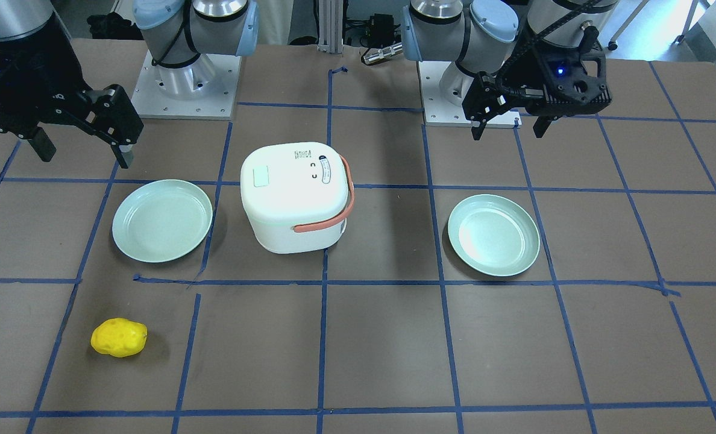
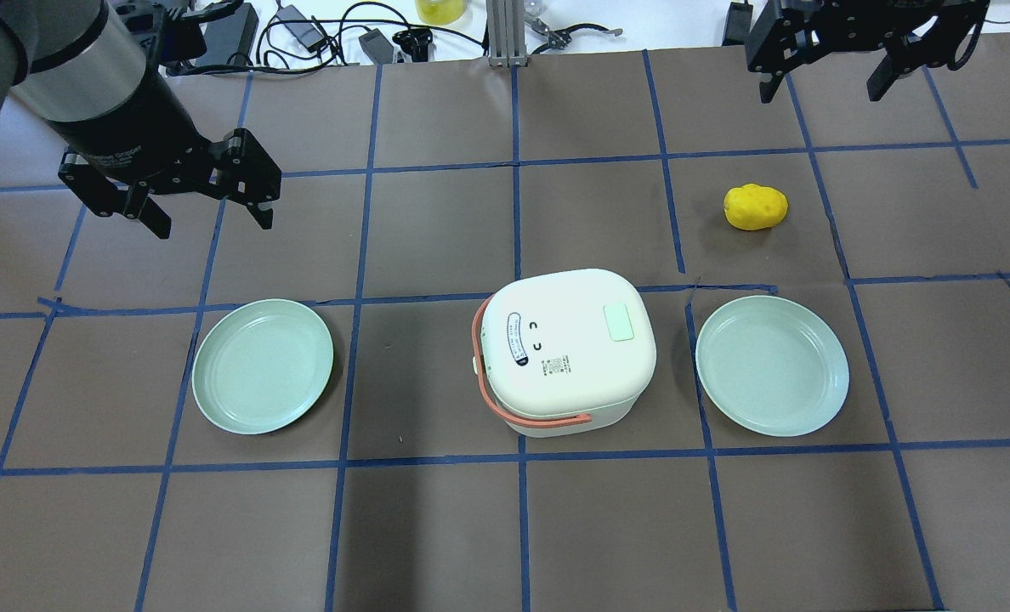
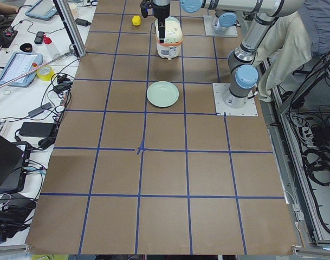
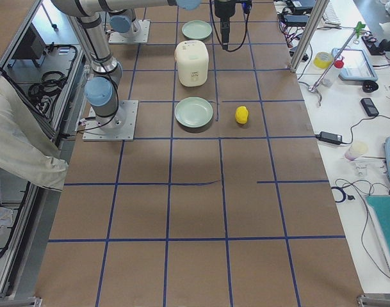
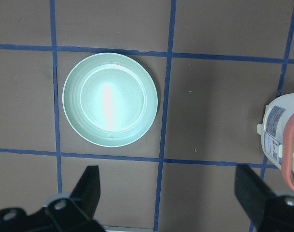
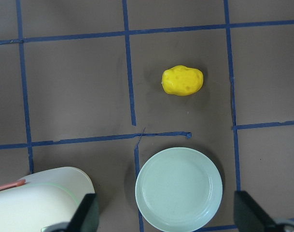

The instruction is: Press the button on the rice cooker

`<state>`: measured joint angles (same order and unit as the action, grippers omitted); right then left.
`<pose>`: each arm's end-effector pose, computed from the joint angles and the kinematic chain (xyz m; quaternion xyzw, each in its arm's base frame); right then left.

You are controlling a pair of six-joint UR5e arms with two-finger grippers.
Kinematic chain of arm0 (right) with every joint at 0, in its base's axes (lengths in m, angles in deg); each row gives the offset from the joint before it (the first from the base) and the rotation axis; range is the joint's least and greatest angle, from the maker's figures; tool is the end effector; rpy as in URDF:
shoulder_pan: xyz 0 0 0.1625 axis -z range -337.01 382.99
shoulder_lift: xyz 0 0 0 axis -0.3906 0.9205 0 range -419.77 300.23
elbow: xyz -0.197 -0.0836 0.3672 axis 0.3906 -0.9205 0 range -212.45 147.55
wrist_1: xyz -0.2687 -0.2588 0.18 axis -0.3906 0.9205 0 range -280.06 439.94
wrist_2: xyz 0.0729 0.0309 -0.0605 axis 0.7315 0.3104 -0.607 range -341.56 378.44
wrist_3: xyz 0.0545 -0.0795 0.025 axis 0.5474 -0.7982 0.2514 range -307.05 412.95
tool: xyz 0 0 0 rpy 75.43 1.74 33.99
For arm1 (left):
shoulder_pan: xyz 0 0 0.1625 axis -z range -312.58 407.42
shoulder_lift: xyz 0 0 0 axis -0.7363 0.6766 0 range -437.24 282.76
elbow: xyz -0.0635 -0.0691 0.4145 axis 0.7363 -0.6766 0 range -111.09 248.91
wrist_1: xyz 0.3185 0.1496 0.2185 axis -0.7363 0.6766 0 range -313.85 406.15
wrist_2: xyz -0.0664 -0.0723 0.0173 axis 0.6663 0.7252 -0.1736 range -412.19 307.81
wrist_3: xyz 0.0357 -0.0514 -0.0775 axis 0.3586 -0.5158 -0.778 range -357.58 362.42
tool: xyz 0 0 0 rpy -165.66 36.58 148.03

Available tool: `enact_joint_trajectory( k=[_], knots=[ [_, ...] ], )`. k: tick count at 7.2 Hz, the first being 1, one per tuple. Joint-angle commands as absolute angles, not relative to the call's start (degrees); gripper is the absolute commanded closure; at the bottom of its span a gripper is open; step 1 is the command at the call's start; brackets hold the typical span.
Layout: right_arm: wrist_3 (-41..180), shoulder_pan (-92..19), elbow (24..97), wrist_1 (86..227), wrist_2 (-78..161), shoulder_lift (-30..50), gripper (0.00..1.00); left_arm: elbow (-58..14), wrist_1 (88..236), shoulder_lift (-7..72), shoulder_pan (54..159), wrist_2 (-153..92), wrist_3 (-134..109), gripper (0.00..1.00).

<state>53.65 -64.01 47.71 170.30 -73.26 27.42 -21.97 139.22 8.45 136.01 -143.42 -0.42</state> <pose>0.1029 -0.5278 0.5491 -0.0331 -0.9973 0.0641 0.0161 -0.1198 -0.4630 0.5109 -0.0370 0.9993 -0.0033 0.0107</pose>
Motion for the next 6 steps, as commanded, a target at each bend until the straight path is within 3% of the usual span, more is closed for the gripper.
enact_joint_trajectory(
  k=[1,2,3,5,6],
  knots=[
    [53.66,-64.1,47.97,170.3,-73.14,27.5,0.0,-21.97,139.22,8.45,136.01,-143.42,-0.48,0.0],
    [53.83,-64.11,47.97,170.21,-73.14,27.42,0.07,-21.97,139.22,8.45,136.01,-143.42,-0.48,0.0],
    [54.35,-64.19,48.23,169.42,-71.48,27.59,0.22,-21.97,139.22,8.45,136.01,-143.42,-0.48,0.0],
    [54.45,-66.02,50.33,167.59,-69.97,28.29,0.72,-21.97,139.22,8.45,136.01,-143.42,-0.4,0.0],
    [54.88,-68.13,51.99,167.14,-69.8,28.29,0.85,-21.97,139.22,8.45,136.01,-143.42,-0.48,0.0]
  ],
)
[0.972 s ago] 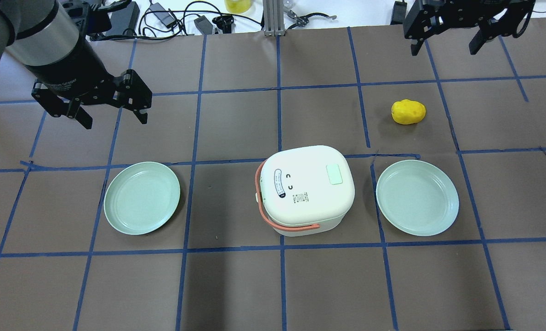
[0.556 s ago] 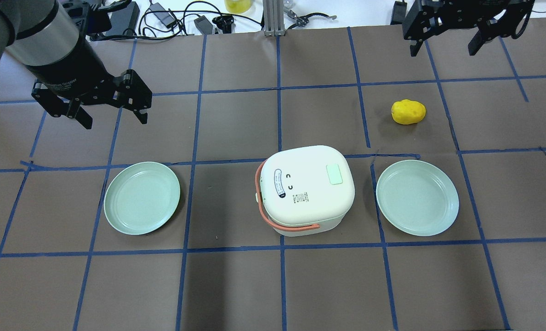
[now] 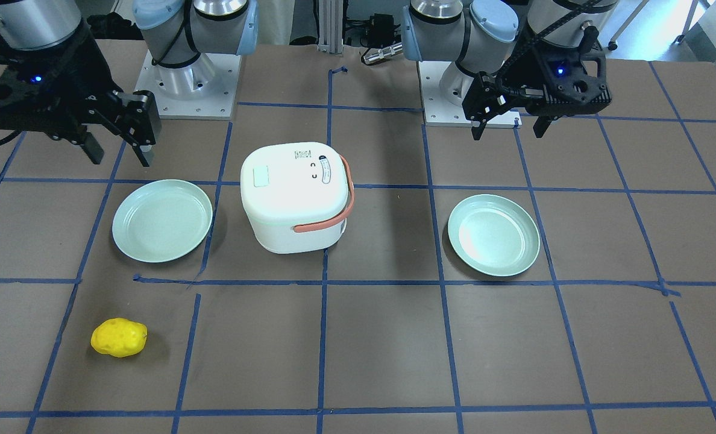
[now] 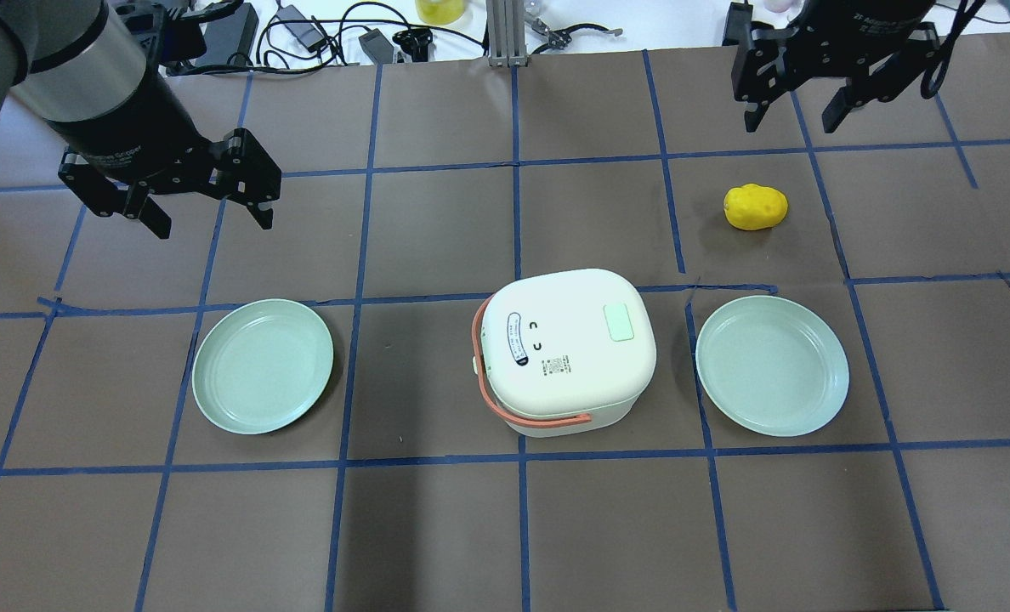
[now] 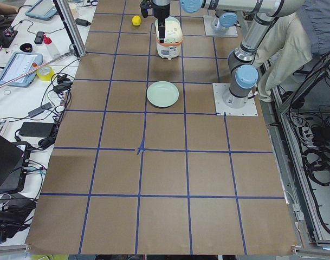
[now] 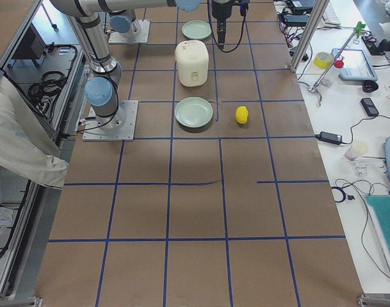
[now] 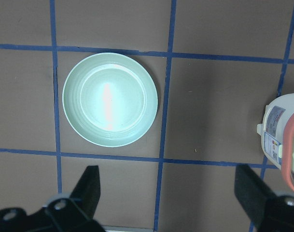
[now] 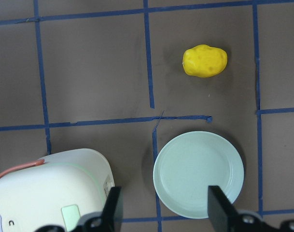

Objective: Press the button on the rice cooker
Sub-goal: 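Move the right gripper down over the rice cooker's green lid button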

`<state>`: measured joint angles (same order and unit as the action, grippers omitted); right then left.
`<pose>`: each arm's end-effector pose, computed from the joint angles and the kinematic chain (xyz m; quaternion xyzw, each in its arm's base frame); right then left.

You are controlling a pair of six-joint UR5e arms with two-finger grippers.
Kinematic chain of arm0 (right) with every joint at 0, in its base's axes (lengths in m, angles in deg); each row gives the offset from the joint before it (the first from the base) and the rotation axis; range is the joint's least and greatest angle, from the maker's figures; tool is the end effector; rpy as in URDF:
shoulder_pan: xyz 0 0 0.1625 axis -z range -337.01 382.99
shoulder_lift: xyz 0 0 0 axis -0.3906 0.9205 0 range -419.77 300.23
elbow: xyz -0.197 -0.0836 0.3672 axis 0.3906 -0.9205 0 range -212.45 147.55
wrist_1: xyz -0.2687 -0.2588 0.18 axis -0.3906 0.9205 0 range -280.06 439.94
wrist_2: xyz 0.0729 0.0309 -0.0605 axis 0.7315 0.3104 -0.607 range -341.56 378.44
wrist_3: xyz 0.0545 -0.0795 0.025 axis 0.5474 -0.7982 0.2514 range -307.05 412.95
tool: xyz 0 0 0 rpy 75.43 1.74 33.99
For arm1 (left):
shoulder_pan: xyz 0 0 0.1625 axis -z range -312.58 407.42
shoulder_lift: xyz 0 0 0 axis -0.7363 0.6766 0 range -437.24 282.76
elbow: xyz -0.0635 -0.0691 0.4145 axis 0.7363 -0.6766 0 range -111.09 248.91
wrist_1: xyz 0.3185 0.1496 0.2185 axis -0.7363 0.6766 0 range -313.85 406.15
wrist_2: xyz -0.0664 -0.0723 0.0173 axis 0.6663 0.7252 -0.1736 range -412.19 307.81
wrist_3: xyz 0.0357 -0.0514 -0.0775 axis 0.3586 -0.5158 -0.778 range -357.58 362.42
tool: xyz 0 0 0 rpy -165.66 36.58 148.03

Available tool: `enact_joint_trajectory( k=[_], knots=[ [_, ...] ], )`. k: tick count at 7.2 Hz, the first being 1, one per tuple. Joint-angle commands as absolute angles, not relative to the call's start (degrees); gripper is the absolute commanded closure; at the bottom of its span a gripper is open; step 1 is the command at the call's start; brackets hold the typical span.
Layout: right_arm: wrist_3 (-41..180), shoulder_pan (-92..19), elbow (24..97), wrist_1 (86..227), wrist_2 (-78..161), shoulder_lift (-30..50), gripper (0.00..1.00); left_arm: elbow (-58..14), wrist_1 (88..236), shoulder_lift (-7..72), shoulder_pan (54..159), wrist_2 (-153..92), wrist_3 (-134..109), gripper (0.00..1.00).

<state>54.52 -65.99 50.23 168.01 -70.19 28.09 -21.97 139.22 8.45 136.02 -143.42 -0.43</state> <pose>0.1266 -0.5140 0.5289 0.0222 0.9993 -0.0283 0.0120 -0.1199 -0.4630 0.5109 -0.0370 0.9993 -0.0033 0.0107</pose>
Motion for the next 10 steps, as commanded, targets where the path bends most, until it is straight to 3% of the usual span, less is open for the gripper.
enact_joint_trajectory(
  k=[1,10],
  knots=[
    [56.63,-70.58,53.66,167.13,-69.71,28.29,0.88,-21.97,139.22,8.45,136.01,-143.42,-0.4,0.0],
    [62.35,-80.71,70.98,177.15,-68.49,27.59,0.95,-21.97,139.22,8.45,136.01,-143.42,-0.4,0.0]
  ],
)
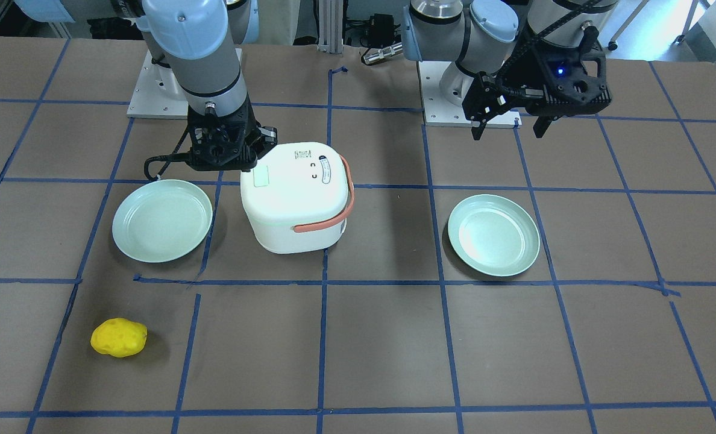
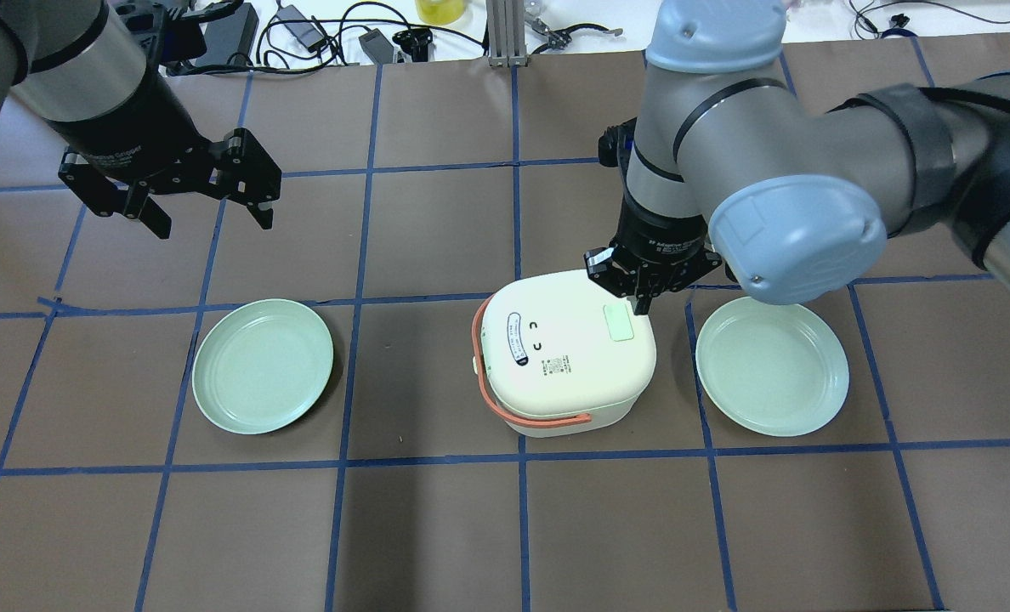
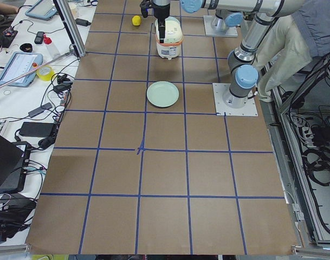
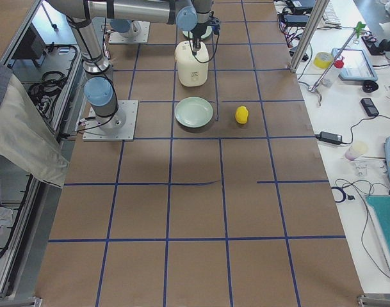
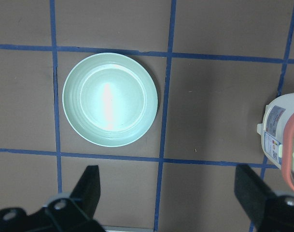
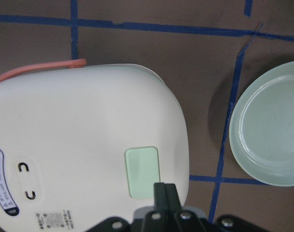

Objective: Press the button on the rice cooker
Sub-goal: 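Press the green button on the rice cooker lid with the right gripper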

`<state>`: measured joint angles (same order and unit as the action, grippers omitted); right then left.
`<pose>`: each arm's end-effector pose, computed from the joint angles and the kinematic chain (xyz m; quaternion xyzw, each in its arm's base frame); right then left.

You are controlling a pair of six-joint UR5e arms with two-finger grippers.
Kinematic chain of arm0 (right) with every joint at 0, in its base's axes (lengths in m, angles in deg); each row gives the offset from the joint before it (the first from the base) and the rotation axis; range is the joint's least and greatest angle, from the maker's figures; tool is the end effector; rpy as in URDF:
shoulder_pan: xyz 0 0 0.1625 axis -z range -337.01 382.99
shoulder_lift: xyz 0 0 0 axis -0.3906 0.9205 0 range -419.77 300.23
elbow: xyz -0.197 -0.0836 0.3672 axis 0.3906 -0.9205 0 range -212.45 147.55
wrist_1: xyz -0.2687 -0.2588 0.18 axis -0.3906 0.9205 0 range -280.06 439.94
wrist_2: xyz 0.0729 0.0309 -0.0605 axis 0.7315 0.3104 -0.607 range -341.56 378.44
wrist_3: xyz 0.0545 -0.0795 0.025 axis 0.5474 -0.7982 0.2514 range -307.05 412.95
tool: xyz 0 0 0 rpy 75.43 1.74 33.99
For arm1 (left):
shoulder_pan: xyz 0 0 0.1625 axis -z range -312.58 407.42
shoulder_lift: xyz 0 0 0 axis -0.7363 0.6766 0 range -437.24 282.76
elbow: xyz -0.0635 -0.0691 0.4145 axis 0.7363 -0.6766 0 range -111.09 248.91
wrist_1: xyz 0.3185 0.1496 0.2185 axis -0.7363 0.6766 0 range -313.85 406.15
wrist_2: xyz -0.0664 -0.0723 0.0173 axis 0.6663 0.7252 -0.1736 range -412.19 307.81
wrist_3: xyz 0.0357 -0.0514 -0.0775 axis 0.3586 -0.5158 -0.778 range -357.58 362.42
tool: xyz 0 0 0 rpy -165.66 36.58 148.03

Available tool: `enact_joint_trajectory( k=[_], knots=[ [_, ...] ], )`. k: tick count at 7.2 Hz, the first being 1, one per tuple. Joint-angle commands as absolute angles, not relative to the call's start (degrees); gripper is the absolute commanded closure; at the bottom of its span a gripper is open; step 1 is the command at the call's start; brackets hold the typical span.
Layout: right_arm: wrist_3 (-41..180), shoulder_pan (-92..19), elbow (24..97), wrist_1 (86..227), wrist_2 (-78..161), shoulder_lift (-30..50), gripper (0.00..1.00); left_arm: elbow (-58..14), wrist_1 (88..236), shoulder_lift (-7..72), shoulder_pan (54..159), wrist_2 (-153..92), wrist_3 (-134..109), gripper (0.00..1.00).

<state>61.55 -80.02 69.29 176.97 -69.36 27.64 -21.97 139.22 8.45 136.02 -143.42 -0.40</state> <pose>0.2429 -0.4421 0.3787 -0.0372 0.9971 0.0661 0.0068 -0.1199 -0.4630 0.5109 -0.0367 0.9993 -0.0033 0.0107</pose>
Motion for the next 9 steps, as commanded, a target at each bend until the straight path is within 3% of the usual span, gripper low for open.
enact_joint_trajectory(
  k=[1,7,8,9],
  knots=[
    [62.36,-80.72,71.34,177.67,-67.09,27.42,0.95,-21.97,139.22,8.45,136.01,-143.42,-0.4,0.0],
    [62.53,-80.8,73.02,183.04,-67.95,26.54,0.92,-21.97,139.22,8.45,136.01,-143.42,-0.4,0.0],
    [65.84,-80.72,72.23,182.95,-67.78,26.97,0.44,-21.97,139.22,8.45,136.01,-143.42,-0.48,0.0],
    [68.57,-80.72,70.49,182.87,-67.86,27.41,0.07,-21.97,139.22,8.45,136.01,-143.42,-0.4,0.0]
  ],
)
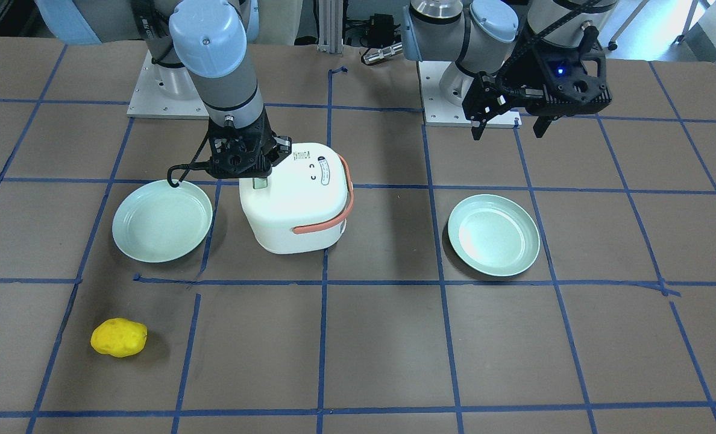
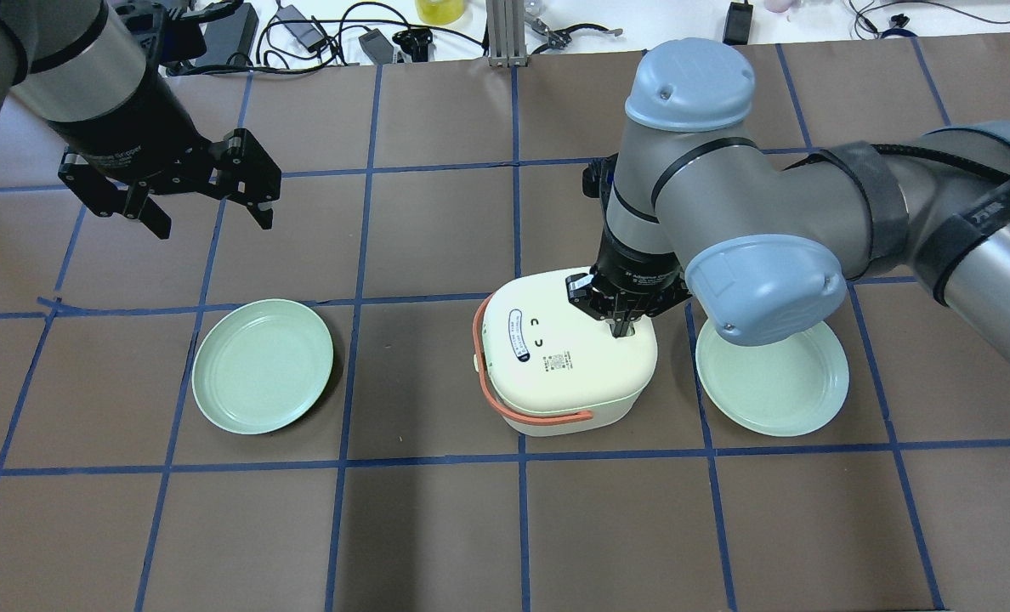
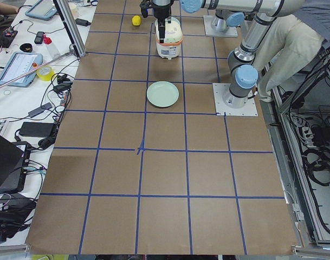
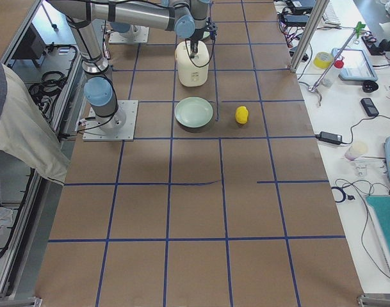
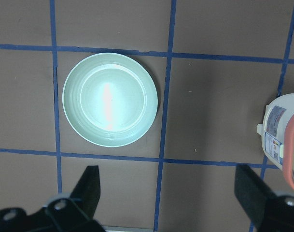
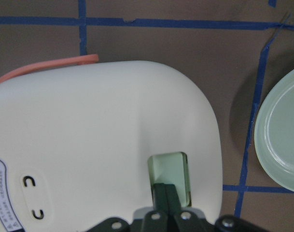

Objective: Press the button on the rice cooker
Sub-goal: 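Press the green button on the rice cooker lid with the right gripper, then lift the right gripper away from the cooker as the lid pops open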

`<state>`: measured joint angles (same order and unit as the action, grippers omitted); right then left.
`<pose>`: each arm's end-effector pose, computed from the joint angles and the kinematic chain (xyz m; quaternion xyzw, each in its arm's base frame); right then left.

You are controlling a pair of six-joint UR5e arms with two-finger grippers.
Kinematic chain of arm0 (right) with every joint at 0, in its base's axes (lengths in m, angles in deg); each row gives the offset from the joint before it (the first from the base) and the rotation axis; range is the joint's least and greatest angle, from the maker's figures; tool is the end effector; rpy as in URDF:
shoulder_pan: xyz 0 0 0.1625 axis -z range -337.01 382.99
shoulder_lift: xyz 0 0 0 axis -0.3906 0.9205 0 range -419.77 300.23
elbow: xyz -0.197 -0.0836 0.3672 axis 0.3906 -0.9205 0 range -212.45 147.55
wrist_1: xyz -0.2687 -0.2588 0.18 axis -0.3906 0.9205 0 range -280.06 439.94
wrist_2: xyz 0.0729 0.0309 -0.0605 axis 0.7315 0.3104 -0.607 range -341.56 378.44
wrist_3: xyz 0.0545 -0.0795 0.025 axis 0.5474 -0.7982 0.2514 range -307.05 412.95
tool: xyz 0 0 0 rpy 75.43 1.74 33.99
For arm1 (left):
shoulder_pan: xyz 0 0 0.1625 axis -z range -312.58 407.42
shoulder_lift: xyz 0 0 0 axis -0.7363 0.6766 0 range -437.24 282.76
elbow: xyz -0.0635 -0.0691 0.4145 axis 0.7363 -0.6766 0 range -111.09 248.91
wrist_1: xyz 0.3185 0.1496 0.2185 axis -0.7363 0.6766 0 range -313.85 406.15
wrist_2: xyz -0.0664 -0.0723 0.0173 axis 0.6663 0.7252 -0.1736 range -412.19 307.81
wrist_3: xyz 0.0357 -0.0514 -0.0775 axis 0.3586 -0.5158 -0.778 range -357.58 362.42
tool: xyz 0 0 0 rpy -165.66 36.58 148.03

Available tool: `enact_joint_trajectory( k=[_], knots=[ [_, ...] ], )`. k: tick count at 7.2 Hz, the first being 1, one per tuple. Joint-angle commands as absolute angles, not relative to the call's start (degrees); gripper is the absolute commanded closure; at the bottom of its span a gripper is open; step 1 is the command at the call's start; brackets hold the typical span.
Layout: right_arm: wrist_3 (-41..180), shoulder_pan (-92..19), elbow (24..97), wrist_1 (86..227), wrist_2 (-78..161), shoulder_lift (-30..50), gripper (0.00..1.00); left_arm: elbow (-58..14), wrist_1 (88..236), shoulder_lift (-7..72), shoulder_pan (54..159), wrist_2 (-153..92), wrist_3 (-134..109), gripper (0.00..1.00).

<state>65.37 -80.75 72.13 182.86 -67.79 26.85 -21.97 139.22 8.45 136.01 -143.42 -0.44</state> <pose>0.2520 -0.4415 0.3581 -0.0101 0.9984 0.0503 0.0220 -0.1198 -0.4630 0.5109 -0.0372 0.9992 -0.0033 0.0107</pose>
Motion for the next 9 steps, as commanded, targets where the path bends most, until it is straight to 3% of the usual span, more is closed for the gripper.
enact_joint_trajectory(
  k=[1,6,9],
  knots=[
    [68.6,-79.93,67.16,182.17,-68.04,27.33,0.0,-21.97,139.22,8.45,136.01,-143.42,-0.4,0.0],
    [55.98,-65.63,50.28,168.29,-69.35,27.33,0.0,-21.97,139.22,8.45,136.01,-143.42,-0.4,0.0],
    [54.71,-64.11,49.11,169.93,-72.52,27.33,0.0,-21.97,139.22,8.45,136.01,-143.42,-0.4,0.0]
  ],
)
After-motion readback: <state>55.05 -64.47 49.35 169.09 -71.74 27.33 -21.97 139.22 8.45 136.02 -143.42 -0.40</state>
